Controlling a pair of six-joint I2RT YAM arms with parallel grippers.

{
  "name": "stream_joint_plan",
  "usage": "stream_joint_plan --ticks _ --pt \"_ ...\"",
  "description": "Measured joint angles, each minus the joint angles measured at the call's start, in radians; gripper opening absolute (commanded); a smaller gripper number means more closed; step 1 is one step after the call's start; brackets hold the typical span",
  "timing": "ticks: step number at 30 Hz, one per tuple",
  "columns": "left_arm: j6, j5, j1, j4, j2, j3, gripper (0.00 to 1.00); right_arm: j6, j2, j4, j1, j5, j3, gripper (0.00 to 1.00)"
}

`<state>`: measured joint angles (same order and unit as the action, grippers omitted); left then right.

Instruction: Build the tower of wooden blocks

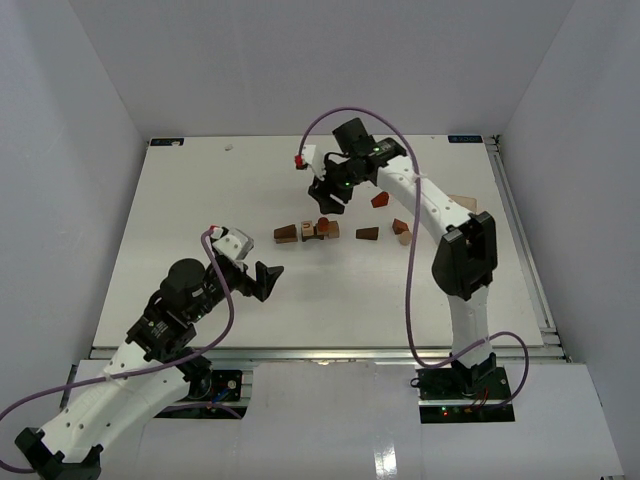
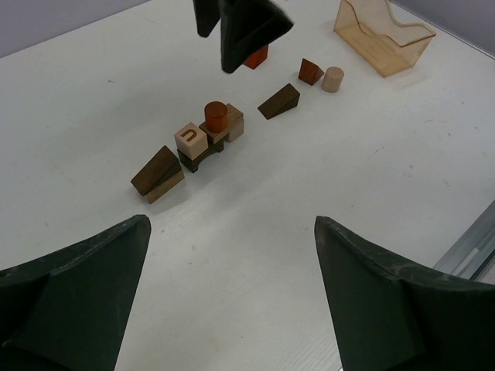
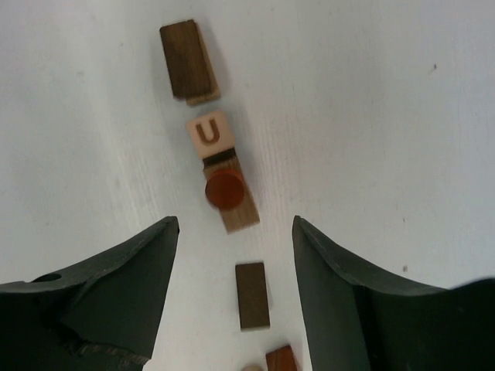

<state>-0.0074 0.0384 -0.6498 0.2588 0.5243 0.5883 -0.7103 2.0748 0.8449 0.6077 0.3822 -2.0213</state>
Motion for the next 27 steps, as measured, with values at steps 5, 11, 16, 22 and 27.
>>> stream_joint_plan --ticks 5,11,16,22,27 --pt "-0.027 0.064 0.000 -0.045 0.015 -0.024 0.98 -0.034 -0.289 -0.057 -0.153 0.220 0.293 0.72" --pt "-0.087 0.167 0.000 -0.098 0.114 -0.025 0.98 -0.124 -0.562 -0.171 -0.349 0.370 0.697 0.79" --pt "-0.158 0.240 0.000 -0.124 0.235 -0.017 0.98 -0.375 -0.648 -0.188 -0.463 0.450 0.933 0.85" --pt "-0.218 0.280 0.001 -0.148 0.298 -0.017 0.98 -0.562 -0.650 -0.200 -0.531 0.439 1.004 0.80" --pt "-0.265 0.296 0.001 -0.199 0.328 -0.017 0.98 -0.446 -0.594 -0.303 -0.552 0.393 1.004 0.79"
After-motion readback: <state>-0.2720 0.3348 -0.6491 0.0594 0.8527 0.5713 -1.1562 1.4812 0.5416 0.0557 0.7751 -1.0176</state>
